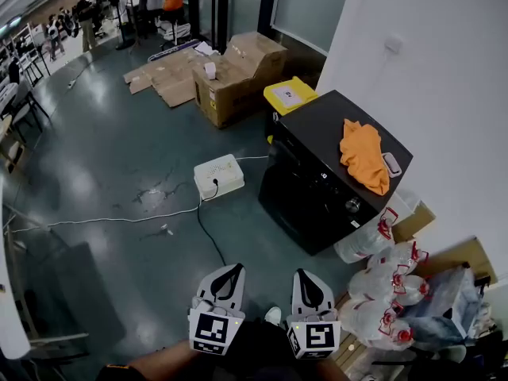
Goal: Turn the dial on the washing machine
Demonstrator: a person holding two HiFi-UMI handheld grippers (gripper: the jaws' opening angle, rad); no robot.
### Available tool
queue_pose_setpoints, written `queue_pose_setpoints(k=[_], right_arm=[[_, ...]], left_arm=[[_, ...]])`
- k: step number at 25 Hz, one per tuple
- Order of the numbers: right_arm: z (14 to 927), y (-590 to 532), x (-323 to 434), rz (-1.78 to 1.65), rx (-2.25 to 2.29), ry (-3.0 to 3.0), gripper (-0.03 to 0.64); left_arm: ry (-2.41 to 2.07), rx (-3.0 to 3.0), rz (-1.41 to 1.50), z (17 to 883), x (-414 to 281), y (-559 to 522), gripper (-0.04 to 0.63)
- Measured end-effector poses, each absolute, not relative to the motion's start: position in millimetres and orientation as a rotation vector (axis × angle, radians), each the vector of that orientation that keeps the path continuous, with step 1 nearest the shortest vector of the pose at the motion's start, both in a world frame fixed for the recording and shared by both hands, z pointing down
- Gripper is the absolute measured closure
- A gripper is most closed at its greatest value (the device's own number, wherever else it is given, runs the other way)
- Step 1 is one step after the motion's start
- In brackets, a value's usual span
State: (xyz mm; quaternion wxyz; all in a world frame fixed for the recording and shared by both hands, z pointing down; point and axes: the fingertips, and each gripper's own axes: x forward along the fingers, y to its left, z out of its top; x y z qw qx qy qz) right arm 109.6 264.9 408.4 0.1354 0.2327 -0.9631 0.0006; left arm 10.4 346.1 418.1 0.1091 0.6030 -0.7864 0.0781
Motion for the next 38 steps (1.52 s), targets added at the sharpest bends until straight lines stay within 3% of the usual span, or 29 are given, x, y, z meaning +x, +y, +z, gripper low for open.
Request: queue_pose_setpoints(k=[8,10,13,18,24,38], right_arm=[[408,273,100,0.030,0.744,-2.789,0.594],[411,276,97,0.039,0.756,-2.778,0.496],[412,278,94,0.055,0.800,-2.758,0.385],[408,285,88,0.048,0.877,-2.747,0.292],[408,295,79,0.025,0.939,-2.719,0.256],[405,297,57,-0.028,0.965,-2.690,0.256]], left_arm=[[-2.304,1.815,0.252,415,-3,354,0.581],[-2.280,1.831,0.260,419,-5,356,0.574],[-2.244,1.845,0.271,424,-9,359,0.425],[-2.229,1.859,0.261,423,-22,371,0.329],[-2.243,1.855,0.247,422,-43,392,0.309],[-2.230,1.863,0.194,421,-67,387,0.308]])
